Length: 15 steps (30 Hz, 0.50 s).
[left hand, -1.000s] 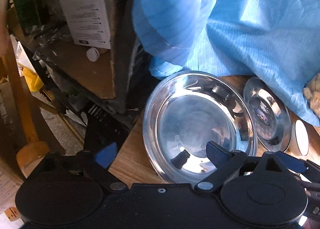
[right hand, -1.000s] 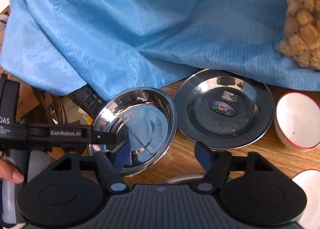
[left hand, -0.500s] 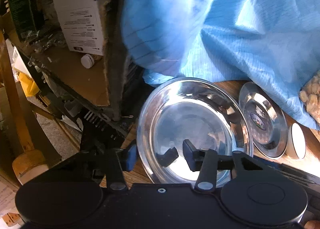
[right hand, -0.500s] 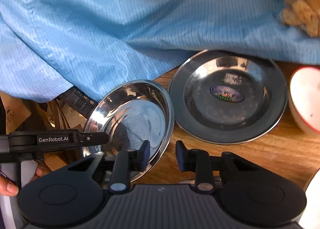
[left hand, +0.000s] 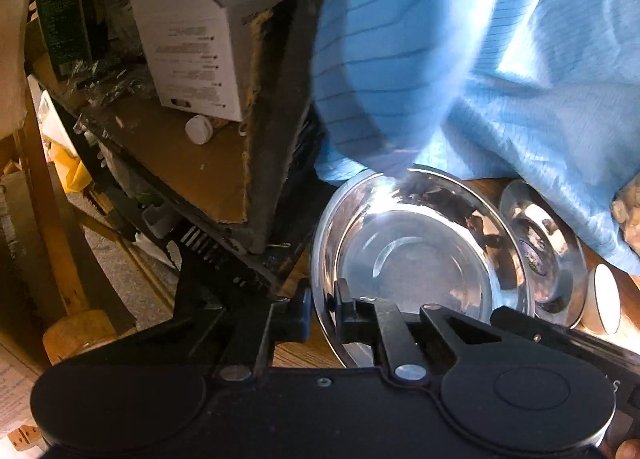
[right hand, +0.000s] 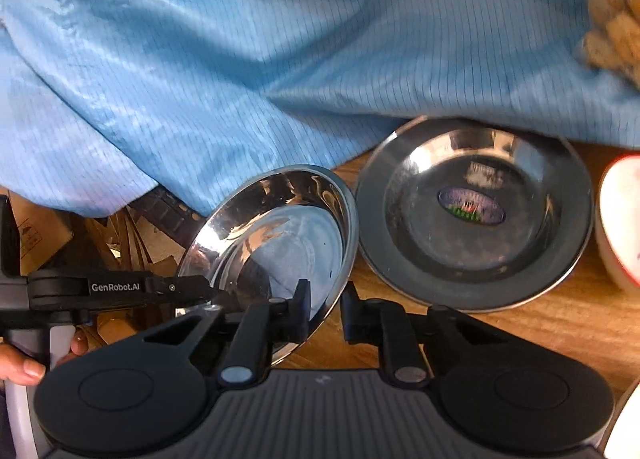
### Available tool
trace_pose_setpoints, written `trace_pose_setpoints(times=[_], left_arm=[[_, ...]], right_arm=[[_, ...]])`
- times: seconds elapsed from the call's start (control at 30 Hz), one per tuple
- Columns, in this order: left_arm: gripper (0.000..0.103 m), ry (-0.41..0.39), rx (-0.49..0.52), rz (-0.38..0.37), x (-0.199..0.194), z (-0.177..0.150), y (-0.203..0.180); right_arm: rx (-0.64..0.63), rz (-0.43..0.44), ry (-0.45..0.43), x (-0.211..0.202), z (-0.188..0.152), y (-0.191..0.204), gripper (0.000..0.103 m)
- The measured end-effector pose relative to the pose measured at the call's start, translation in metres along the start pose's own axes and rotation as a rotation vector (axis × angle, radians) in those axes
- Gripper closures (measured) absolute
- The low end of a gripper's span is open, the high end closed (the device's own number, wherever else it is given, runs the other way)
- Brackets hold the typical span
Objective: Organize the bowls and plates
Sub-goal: 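Lift the steel dish and lower it onto the other steel plate, open left gripper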
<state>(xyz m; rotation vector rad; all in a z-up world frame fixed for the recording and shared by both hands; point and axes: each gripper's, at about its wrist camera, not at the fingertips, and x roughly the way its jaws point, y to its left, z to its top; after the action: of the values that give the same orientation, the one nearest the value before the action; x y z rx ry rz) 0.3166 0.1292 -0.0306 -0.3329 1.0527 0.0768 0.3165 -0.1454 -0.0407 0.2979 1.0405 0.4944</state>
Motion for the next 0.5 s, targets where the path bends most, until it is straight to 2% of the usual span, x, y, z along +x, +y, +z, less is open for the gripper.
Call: trace_pose_setpoints(times=[0.3, 0.5], left_arm=[[0.090, -0.101, 0.078, -0.054, -0.015, 0.001, -0.034], [0.090, -0.126, 0.113, -0.096, -0.022, -0.002, -0.059]], right_arm=[[-0.011, -0.039, -0.114, -0.043, 0.008, -0.009, 0.086], [-0.024, -0.074, -0.145, -0.074, 0.007, -0.021, 0.086]])
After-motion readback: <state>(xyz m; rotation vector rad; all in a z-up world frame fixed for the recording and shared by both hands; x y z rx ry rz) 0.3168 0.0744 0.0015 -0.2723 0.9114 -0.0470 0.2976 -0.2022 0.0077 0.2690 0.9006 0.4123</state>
